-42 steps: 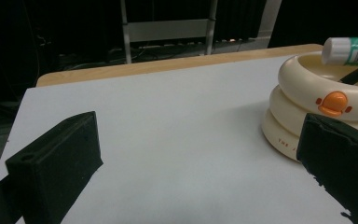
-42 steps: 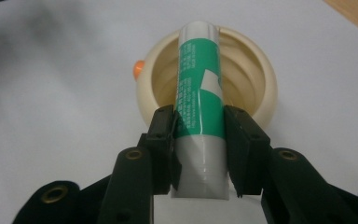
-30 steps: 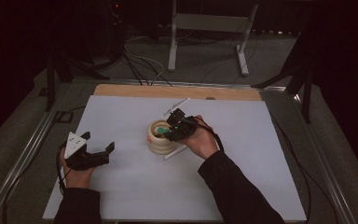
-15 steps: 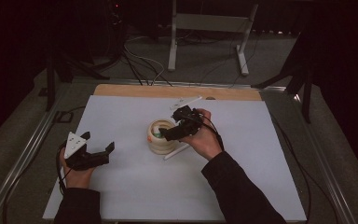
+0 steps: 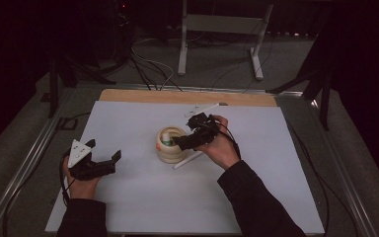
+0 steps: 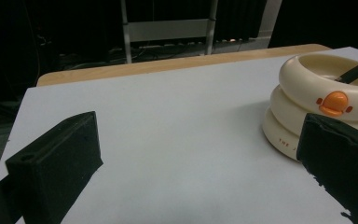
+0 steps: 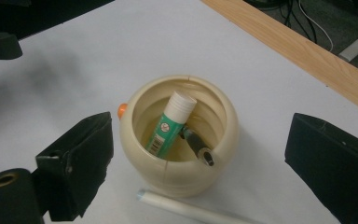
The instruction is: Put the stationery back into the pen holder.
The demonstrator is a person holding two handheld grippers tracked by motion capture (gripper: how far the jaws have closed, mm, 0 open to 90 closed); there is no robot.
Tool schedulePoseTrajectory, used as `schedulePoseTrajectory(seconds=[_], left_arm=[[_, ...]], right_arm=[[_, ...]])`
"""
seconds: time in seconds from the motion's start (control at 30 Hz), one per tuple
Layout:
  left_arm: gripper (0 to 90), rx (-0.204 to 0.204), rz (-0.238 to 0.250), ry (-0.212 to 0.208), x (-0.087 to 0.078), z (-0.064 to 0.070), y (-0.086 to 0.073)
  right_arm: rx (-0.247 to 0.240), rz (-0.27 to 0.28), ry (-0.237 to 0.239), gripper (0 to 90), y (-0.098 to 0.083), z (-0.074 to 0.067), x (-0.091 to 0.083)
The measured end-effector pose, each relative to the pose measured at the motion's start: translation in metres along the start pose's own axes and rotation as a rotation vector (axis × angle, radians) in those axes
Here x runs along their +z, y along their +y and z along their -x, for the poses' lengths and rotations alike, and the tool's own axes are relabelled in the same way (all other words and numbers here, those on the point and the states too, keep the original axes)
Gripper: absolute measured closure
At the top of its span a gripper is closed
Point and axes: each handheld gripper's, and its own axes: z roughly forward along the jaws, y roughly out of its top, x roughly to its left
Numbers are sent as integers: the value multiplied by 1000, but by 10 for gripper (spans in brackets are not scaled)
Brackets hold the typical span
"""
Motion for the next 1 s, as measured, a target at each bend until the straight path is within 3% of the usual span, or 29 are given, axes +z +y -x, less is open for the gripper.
schedulePoseTrajectory(seconds=[0.47, 1.0], left_arm=[[1, -1, 0, -1, 0, 0, 0], [1, 0, -3, -1, 1, 0, 0]], right_arm=[[-16, 0, 32, 72, -8, 10, -2], [-23, -24, 46, 65, -28, 25, 7]])
